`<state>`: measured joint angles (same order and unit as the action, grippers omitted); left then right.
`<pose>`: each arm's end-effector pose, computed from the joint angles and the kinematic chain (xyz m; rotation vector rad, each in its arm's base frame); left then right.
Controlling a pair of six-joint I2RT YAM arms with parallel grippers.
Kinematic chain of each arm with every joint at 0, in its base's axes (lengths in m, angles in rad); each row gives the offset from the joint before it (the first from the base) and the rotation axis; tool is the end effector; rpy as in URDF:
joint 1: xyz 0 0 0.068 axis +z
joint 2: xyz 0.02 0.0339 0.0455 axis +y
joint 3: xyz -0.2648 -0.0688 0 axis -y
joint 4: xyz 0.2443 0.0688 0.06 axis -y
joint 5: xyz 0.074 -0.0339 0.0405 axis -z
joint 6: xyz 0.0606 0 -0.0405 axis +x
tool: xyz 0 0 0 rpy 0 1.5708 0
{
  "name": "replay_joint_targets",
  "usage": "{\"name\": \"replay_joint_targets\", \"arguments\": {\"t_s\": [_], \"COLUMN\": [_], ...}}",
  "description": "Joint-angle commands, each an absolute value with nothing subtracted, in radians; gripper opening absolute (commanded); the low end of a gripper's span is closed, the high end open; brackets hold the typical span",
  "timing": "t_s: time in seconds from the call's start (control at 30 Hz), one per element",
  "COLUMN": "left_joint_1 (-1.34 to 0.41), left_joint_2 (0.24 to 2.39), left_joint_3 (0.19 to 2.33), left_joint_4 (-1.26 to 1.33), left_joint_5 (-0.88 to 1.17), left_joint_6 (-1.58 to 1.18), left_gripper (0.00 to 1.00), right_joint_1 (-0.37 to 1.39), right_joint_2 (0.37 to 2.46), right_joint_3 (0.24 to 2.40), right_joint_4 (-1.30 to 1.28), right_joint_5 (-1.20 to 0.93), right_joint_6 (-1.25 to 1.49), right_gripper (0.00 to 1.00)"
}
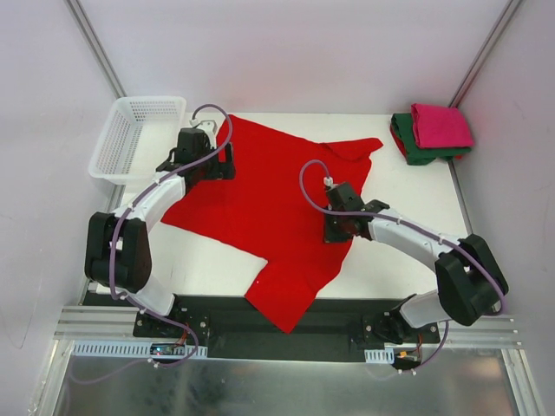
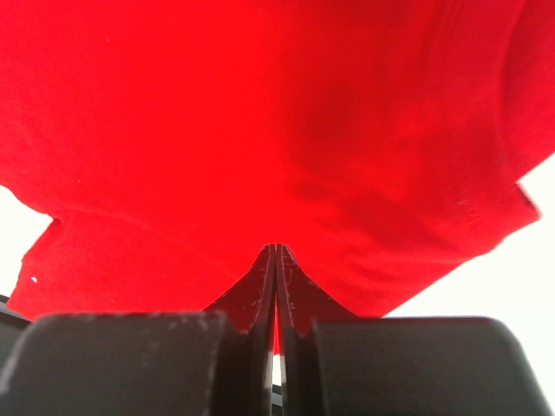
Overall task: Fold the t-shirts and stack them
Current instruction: Flatten out the tshirt
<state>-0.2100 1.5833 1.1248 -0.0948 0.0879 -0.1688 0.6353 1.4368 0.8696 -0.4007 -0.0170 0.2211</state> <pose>0.3737 -0.0851 0.2533 0.0964 2.1359 -0.3168 0.2402 0.1784 0.1844 -0.5367 2.5211 0.3527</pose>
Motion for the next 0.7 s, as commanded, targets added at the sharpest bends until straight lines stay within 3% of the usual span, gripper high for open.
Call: {"name": "replay_joint_targets", "arguments": {"t_s": [0.0, 0.37, 0.67], "left_joint_1": [-0.213, -0.213, -0.213], "left_joint_2": [1.54, 1.552, 1.555], "left_joint_3": [1.12, 1.126, 1.124], "left_joint_4": [-0.078, -0.078, -0.078], "left_joint_5": [0.097, 0.098, 0.098], "left_joint_6": [-0.181, -0.175, -0.172], "left_gripper": [0.99, 0.99, 0.99], "right_joint_1": [0.663, 0.675, 0.678], "right_joint_2": [1.436, 1.571, 1.586], "right_joint_3": [0.844, 0.793, 0.836], "right_joint_4": [-0.357, -0.347, -0.523], "right_joint_5": [-0.017, 0.087, 0.291], "right_joint_6": [0.284, 0.317, 0.354], "right_gripper": [0.01, 0.01, 0.01]}}
